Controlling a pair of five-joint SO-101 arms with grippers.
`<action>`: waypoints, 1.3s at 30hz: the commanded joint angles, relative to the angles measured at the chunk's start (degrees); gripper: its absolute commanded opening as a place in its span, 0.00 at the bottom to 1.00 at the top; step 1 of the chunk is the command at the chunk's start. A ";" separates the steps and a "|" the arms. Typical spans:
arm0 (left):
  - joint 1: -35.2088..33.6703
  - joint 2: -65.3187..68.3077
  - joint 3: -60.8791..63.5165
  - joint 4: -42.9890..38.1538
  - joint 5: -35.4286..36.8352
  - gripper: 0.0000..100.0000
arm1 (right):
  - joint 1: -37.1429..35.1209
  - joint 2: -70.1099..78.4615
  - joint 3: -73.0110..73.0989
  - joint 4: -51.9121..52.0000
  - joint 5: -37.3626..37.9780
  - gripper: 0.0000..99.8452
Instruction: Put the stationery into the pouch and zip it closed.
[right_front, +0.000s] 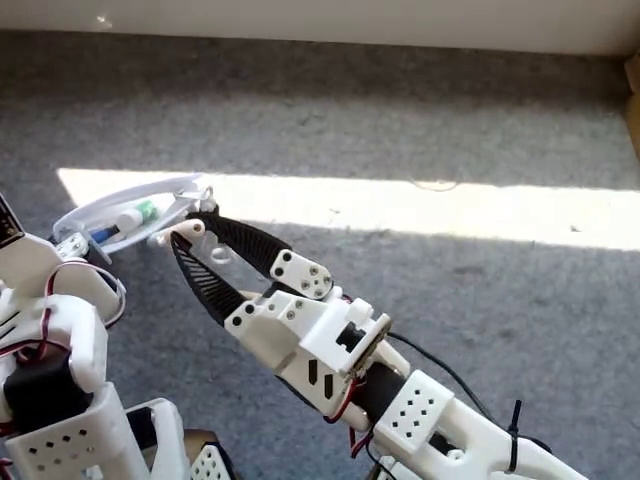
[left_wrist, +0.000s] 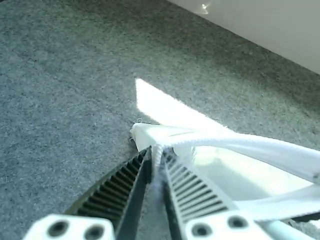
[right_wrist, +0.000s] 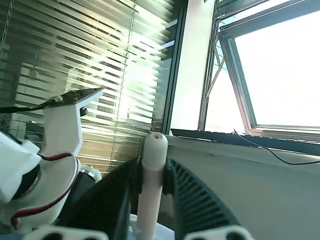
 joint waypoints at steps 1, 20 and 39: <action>0.84 -0.57 -0.22 -1.76 -0.18 0.01 | -0.22 0.04 -3.65 -1.71 1.23 0.00; 0.84 -0.48 -0.22 -1.76 -0.18 0.01 | -2.86 0.04 -10.59 -1.89 7.65 0.00; 0.84 -0.48 -0.22 -1.76 -0.26 0.01 | -2.07 16.48 -10.42 -12.35 7.74 0.00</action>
